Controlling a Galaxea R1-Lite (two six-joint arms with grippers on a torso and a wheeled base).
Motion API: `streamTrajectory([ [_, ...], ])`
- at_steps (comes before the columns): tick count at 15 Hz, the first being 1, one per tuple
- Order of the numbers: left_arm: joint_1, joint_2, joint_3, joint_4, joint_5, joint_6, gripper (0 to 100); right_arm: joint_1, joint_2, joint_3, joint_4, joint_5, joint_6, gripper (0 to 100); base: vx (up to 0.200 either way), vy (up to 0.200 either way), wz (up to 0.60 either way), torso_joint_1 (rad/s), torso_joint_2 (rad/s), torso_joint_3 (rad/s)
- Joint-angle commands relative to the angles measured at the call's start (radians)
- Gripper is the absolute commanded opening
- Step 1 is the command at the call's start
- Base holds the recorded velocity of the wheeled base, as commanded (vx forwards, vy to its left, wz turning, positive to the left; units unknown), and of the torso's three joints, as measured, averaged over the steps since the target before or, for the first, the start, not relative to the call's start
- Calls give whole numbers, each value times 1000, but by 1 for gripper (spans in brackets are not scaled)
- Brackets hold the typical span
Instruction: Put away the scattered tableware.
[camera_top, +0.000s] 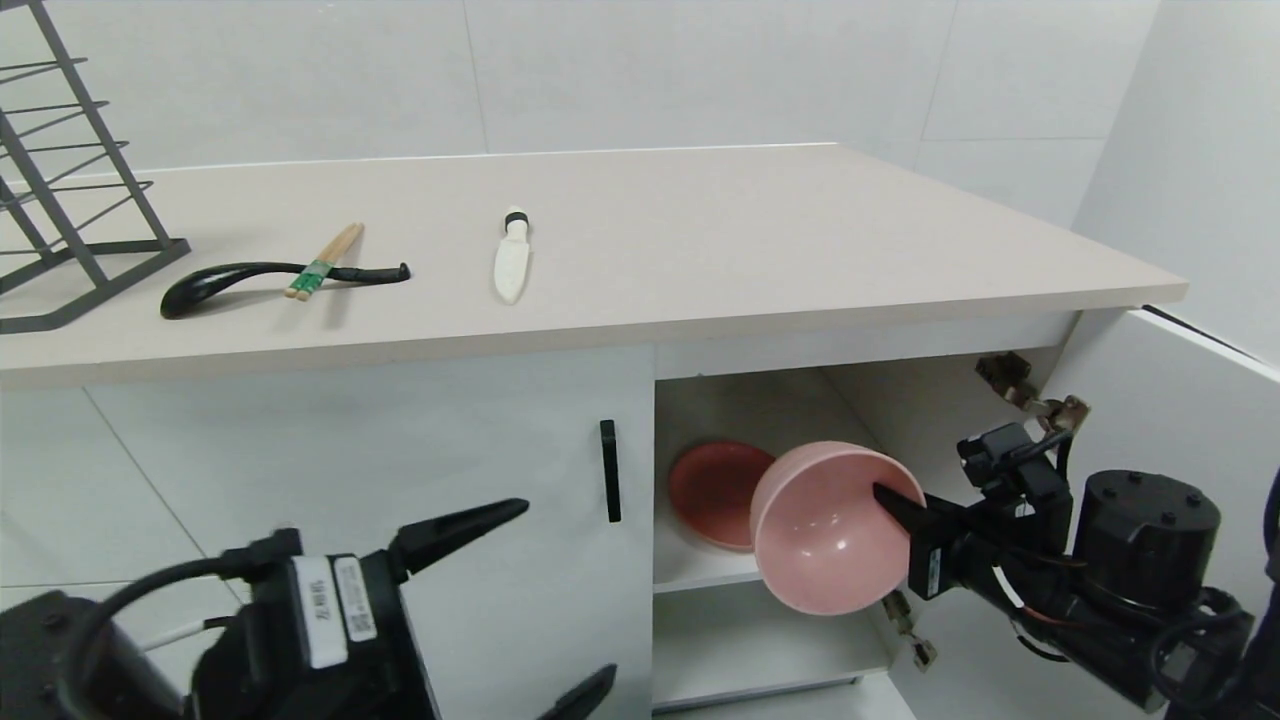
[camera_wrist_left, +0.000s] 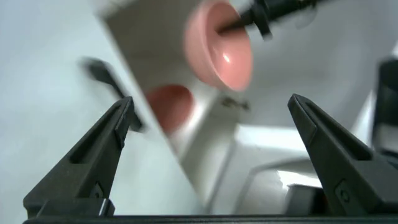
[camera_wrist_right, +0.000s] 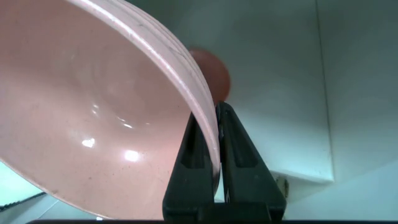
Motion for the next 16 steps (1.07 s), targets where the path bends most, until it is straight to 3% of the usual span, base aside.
streamTrajectory([
  [1, 56, -107, 4, -1, 23, -1, 100, 3, 62, -55, -1, 1, -1, 0, 0, 0, 0, 0, 0, 0],
  [3, 71, -176, 4, 50, 119, -12, 100, 15, 135, -104, -1, 3, -1, 0, 0, 0, 0, 0, 0, 0],
  [5, 71, -285, 4, 231, 121, -12, 100, 12, 195, -151, -1, 4, -2, 0, 0, 0, 0, 0, 0, 0],
  [8, 77, -397, 4, 332, 116, -12, 100, 10, 260, -239, -1, 40, -5, 0, 0, 0, 0, 0, 0, 0],
  [10, 92, -467, 4, 379, 118, -12, 100, 1, 330, -366, -1, 130, -5, 0, 0, 0, 0, 0, 0, 0],
  [11, 109, -480, 4, 390, 118, -13, 100, 1, 344, -389, -1, 136, -2, 0, 0, 0, 0, 0, 0, 0],
  [12, 177, -520, 4, 425, 118, -15, 100, -17, 399, -457, -1, 139, -2, 0, 0, 0, 0, 0, 0, 0],
  [16, 304, -615, 4, 498, 118, -13, 100, -62, 441, -561, 52, 142, -1, 0, 0, 0, 0, 0, 0, 0],
])
